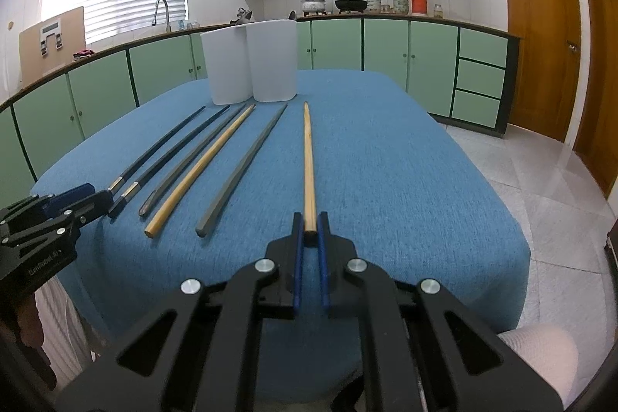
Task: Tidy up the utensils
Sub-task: 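Grasp a wooden chopstick with the right tool while the left tool grasps a black chopstick, then lift both chopsticks over the white caddy and open both tools to drop them in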
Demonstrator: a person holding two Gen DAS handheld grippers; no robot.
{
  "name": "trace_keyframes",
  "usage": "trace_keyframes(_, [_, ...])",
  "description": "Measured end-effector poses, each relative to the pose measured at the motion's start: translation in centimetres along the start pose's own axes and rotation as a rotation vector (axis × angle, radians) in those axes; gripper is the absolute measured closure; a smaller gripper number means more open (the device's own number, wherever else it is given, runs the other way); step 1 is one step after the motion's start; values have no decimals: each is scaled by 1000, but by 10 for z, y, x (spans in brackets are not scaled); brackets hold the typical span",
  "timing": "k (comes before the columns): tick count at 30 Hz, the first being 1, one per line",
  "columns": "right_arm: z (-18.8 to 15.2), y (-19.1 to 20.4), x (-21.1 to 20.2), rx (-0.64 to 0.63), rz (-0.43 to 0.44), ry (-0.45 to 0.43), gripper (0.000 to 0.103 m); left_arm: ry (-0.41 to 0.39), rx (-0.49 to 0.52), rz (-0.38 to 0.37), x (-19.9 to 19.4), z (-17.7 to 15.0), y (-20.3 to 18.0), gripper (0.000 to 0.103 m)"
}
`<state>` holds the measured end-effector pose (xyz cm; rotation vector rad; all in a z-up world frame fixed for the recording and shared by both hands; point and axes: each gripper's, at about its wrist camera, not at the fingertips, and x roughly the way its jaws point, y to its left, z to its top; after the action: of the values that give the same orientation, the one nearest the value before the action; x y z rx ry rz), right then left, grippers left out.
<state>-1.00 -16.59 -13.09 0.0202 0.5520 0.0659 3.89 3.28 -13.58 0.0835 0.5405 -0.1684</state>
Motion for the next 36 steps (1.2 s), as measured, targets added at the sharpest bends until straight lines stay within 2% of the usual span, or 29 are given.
trace_keyframes(2, [0, 0, 1, 1, -4, -4, 96, -3, 10, 0, 0, 0, -2, 86])
trace_keyframes(3, [0, 1, 1, -3, -8, -7, 96, -4, 11, 2, 0, 0, -3, 93])
trace_keyframes(4, [0, 2, 1, -7, -12, -11, 96, -3, 10, 0, 0, 0, -4, 95])
trace_keyframes(13, [1, 4, 2, -3, -14, -11, 97, -6, -15, 8, -4, 2, -1, 96])
trace_keyframes(19, [8, 2, -6, 11, -12, -28, 97, -44, -14, 28, -16, 10, 2, 96])
trace_keyframes(27, [35, 1, -30, -25, -18, -92, 97, -153, -6, 41, -47, 38, 6, 97])
trace_keyframes(36, [91, -10, -54, -20, 37, -194, 97, -277, -24, 22, -77, 89, 17, 97])
